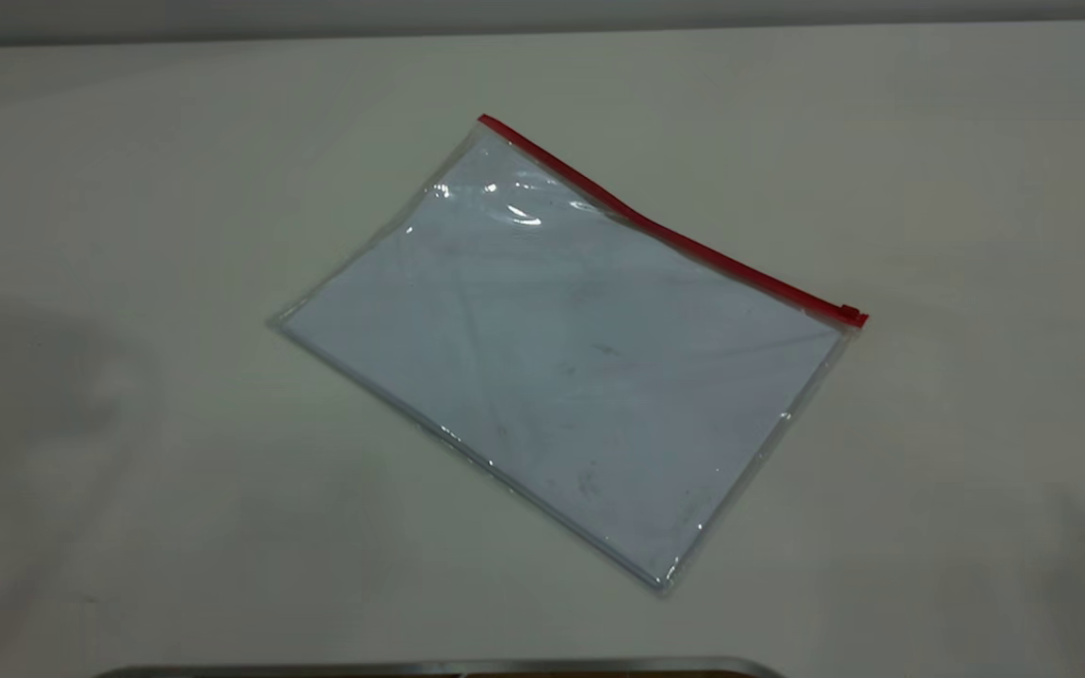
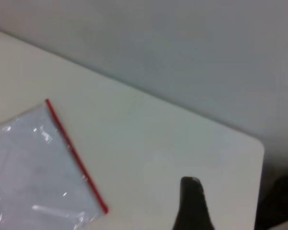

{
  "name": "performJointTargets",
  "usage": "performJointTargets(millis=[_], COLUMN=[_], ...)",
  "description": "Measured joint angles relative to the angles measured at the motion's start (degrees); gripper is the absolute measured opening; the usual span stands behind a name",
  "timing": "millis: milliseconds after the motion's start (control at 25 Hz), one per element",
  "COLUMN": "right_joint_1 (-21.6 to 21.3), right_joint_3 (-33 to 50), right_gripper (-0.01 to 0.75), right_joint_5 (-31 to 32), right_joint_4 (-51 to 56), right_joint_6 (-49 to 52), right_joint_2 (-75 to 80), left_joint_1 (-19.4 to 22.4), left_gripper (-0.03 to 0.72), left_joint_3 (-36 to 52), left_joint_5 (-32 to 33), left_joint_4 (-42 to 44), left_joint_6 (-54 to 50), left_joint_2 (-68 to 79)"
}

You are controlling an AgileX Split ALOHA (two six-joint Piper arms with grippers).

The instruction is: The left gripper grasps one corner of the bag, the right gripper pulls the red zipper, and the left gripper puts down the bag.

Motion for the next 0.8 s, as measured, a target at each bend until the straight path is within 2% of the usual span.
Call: performJointTargets(millis=[440, 800], right_joint_1=[0.00, 0.00], right_joint_3=[29.94, 46.82], right_gripper=[0.576, 0.576], right_joint_5=[1.48, 2.97], right_joint_4=[5.61, 5.61], right_joint_6=[1.99, 2.65], right_joint_2=[-27.52, -42.77], left_joint_1=[0.00, 0.00], left_gripper=[0.590, 0.590], left_joint_3=[33.05, 52.58], left_joint_5=[0.00, 0.00], left_joint_4=[-0.06, -0.17], left_joint_6=[-3.63, -4.39], left_joint_2=[-24.40, -47.21])
